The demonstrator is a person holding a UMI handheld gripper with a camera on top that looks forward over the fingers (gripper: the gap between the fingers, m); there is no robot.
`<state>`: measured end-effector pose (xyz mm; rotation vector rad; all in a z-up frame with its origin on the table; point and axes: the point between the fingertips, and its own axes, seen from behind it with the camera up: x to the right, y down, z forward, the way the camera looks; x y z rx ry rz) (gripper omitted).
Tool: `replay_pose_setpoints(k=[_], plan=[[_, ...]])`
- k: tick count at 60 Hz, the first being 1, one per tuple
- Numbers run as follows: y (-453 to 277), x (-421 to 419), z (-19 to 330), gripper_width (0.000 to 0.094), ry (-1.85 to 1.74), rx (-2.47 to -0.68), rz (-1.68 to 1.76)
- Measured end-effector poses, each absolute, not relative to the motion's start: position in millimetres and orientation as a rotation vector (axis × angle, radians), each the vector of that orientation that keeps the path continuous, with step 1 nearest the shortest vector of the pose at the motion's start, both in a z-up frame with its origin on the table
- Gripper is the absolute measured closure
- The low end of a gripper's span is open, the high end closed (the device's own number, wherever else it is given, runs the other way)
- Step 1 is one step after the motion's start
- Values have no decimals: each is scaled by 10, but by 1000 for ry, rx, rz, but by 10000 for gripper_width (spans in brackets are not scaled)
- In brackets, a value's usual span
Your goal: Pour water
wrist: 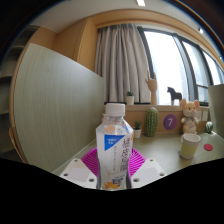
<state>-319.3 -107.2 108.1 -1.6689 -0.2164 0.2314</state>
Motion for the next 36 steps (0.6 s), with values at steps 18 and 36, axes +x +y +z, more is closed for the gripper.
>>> replay_pose_setpoints(k=[18, 36], plan=[[-392, -2482, 1513, 603, 297, -1598, 657], [208, -1670, 1874, 601, 869, -1328, 1131]])
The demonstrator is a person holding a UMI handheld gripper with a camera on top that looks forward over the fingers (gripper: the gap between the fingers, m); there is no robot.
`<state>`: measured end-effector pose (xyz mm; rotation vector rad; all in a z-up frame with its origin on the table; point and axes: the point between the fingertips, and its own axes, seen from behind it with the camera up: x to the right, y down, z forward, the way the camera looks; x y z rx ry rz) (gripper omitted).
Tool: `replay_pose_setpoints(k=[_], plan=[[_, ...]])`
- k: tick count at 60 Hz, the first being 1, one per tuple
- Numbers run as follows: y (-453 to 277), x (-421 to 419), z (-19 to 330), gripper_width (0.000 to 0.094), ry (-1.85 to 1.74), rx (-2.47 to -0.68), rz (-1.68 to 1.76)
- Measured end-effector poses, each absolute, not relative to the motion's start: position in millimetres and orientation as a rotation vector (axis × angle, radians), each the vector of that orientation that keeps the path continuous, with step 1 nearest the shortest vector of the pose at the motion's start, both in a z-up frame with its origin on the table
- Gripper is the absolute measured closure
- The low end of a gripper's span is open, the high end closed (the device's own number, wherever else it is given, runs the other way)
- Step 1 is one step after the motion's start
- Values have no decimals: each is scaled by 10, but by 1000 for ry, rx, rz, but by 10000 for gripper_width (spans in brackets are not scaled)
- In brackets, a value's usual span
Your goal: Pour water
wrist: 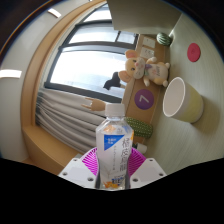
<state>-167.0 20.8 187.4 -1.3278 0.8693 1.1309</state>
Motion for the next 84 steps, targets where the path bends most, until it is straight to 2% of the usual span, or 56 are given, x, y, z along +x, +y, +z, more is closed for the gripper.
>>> replay_pose_setpoints(k=[8, 28, 36, 44, 54, 63, 74, 80, 84], plan=[[335, -1297, 2058, 602, 1101, -1099, 1355], [588, -717, 1934, 589, 1505, -644, 1653], [646, -611, 1804, 588, 1607, -548, 1674], [685, -629, 1814, 589, 1627, -488, 1741], [681, -718, 1856, 587, 1576, -590, 1689], [638, -818, 2287, 590, 1263, -885, 1476], [591, -802, 2921, 587, 687, -1244, 961], [548, -581, 3205, 590, 460, -1331, 653], [530, -324, 3255, 590, 353, -1364, 453]])
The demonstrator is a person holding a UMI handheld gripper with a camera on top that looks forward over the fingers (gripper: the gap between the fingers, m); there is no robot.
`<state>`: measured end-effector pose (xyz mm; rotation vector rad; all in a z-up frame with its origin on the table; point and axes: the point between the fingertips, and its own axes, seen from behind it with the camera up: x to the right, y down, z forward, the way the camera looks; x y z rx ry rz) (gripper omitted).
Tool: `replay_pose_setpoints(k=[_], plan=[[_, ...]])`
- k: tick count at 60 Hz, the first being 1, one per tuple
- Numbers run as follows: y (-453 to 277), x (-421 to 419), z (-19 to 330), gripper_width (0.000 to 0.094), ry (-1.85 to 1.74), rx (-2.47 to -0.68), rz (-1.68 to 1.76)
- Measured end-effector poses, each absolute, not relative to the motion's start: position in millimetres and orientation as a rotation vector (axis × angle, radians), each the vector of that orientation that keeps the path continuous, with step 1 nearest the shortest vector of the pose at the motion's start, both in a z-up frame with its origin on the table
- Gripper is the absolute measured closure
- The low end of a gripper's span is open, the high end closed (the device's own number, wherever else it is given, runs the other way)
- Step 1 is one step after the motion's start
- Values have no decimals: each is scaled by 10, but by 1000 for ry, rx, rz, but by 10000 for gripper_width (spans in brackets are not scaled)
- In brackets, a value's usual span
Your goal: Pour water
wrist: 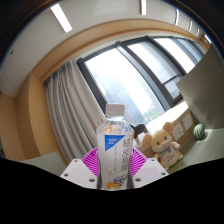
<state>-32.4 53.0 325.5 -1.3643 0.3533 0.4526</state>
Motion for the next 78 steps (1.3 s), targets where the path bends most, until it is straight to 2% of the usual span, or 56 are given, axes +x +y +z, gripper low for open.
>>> replay_pose_setpoints(k=[3, 8, 16, 23, 38, 54, 56, 64, 75, 78], plan=[[539, -125, 3278, 556, 300, -1403, 311], [516, 315, 3206, 555, 253, -1454, 65], [547, 943, 2870, 555, 202, -1535, -177], [585, 1446, 2404, 556, 216, -1608, -312], [676, 1943, 1614, 554, 270, -1694, -366], [556, 2181, 1006, 552, 337, -1749, -343], [538, 2191, 1074, 556, 343, -1700, -335], [498, 2187, 1065, 555, 349, -1689, -310], [516, 2162, 1028, 385, 311, -1716, -333], [481, 2130, 932, 273, 289, -1758, -337]])
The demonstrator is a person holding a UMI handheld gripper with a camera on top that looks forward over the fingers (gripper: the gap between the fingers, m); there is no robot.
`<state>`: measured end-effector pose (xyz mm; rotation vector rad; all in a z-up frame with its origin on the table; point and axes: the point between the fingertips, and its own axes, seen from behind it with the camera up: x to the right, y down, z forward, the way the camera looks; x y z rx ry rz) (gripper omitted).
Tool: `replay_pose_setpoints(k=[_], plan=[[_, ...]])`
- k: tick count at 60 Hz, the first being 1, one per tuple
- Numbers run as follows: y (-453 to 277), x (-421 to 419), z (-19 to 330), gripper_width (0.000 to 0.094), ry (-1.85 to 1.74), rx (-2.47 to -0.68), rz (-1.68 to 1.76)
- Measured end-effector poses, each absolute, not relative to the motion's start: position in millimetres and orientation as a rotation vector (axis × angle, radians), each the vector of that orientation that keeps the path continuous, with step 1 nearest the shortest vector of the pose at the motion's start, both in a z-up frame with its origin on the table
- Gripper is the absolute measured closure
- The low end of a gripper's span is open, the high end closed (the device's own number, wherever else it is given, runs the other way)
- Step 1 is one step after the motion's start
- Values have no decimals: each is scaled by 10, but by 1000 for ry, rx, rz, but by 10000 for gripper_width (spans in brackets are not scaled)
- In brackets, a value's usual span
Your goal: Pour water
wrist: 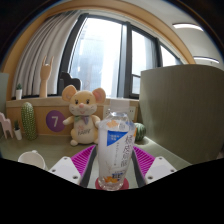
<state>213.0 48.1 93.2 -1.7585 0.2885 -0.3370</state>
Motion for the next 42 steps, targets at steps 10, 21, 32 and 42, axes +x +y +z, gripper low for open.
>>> replay_pose_setpoints(k=[10, 21, 32, 42], plan=[[262, 1931, 741, 191, 256, -1848, -268], [-318, 1632, 494, 180, 240, -1934, -234], [-915, 975, 505, 186, 171, -1957, -164], [-1300, 244, 749, 177, 102, -1932, -40]])
